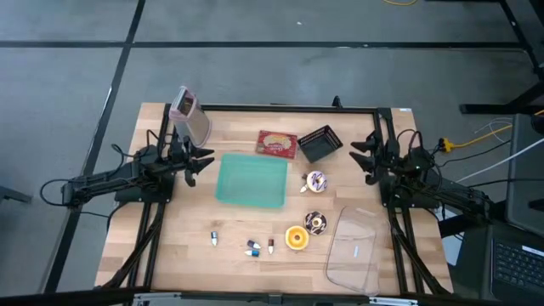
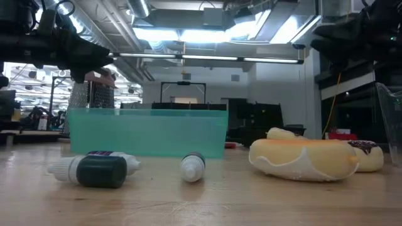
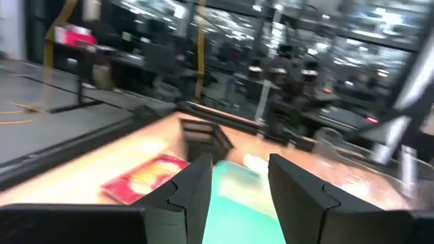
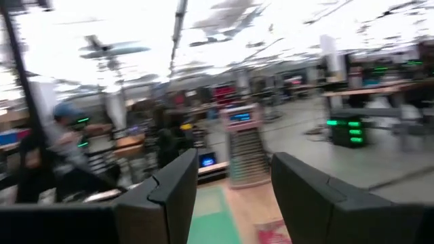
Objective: Pick & Place Food Item
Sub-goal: Put the red popcorn bag into the green bin
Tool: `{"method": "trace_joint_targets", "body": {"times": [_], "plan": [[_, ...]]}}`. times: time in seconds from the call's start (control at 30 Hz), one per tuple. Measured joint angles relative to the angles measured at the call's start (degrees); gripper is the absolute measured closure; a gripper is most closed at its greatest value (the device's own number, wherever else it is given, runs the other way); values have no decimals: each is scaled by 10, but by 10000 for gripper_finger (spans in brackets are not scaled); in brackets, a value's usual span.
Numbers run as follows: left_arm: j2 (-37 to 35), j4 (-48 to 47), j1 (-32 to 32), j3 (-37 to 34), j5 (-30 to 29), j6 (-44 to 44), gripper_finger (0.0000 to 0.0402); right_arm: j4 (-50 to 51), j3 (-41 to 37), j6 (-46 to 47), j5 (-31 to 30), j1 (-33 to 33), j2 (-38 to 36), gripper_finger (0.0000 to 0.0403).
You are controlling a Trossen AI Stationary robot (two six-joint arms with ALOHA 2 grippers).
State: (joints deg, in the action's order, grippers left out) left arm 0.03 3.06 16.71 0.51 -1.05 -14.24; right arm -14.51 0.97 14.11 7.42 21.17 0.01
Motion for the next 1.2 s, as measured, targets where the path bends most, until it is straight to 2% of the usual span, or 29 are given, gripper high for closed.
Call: {"method": "trace_joint_targets", "body": {"times": [0.1, 0.27, 0.37, 0.43, 0.53, 0.63, 0.73, 0.93, 1.1, 1.2], "plan": [[0, 10, 0, 0, -53, 0, 260, 1, 0, 12, -38, 0, 0, 218], [0, 27, 0, 0, -85, 7, 260, 2, 0, 10, -28, 0, 0, 218], [0, 35, 0, 0, -135, 0, 260, 0, 0, -11, -57, 0, 0, 218], [0, 34, 0, 0, -144, -12, 260, -1, 0, -7, -70, 0, 0, 218], [2, 30, 0, 0, -147, -14, 260, -2, 0, 54, -54, -9, 17, 218], [2, 32, 0, 0, -173, 0, 260, -3, 0, 76, -80, -33, 68, 218], [2, 32, 0, 0, -198, 31, 260, -49, 0, 35, -135, -52, 123, 218], [2, 32, 0, 0, -223, 59, 260, -238, 4, -11, -133, -82, 264, 218], [14, 19, 0, 0, -225, 94, 260, -231, 61, -37, -186, -125, 428, 217], [27, 18, 0, 2, -200, 95, 260, -231, 119, -83, -209, -136, 524, 217]]}}
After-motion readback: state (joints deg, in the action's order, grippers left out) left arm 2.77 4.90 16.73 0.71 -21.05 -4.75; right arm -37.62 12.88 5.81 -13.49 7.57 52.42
